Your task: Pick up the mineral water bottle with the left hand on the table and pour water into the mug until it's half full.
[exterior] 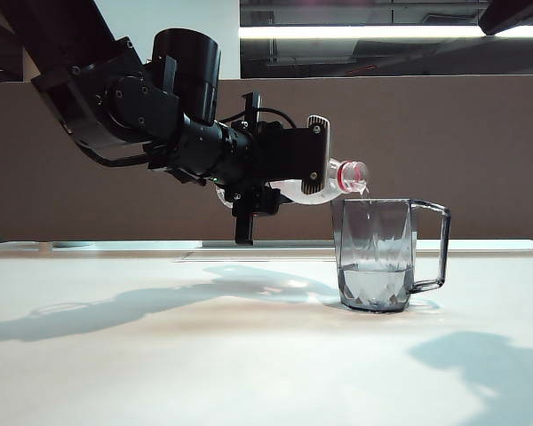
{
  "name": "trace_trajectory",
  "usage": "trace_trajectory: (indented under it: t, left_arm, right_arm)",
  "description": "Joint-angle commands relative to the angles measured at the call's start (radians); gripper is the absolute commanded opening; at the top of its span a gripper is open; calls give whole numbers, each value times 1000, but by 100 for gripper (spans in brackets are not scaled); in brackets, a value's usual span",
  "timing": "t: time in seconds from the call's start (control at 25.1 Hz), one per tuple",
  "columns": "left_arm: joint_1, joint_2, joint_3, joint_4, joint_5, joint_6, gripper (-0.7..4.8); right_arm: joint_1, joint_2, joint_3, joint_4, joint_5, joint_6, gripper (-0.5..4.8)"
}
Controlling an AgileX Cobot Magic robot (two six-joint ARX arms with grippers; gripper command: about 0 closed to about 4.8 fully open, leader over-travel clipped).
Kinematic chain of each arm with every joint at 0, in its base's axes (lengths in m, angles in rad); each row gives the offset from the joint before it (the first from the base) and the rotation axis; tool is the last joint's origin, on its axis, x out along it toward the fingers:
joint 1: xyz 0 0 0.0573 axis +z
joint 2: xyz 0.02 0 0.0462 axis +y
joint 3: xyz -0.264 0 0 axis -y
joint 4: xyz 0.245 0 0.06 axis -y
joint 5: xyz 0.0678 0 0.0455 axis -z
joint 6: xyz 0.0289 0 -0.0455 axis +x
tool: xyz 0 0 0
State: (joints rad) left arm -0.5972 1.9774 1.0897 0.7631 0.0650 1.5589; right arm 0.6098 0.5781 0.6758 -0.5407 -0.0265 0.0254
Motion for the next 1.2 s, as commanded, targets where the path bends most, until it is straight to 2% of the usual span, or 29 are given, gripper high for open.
trace_trajectory:
  t: [0.04,1.2]
  left_arm:
    - [-1,-11,11,47,4,6,179]
    - [0,-11,12,46,4,23,179]
  right_arm:
    - [0,-3,6,13,2,-3,-8]
    - [0,-3,6,14,2,-3,-8]
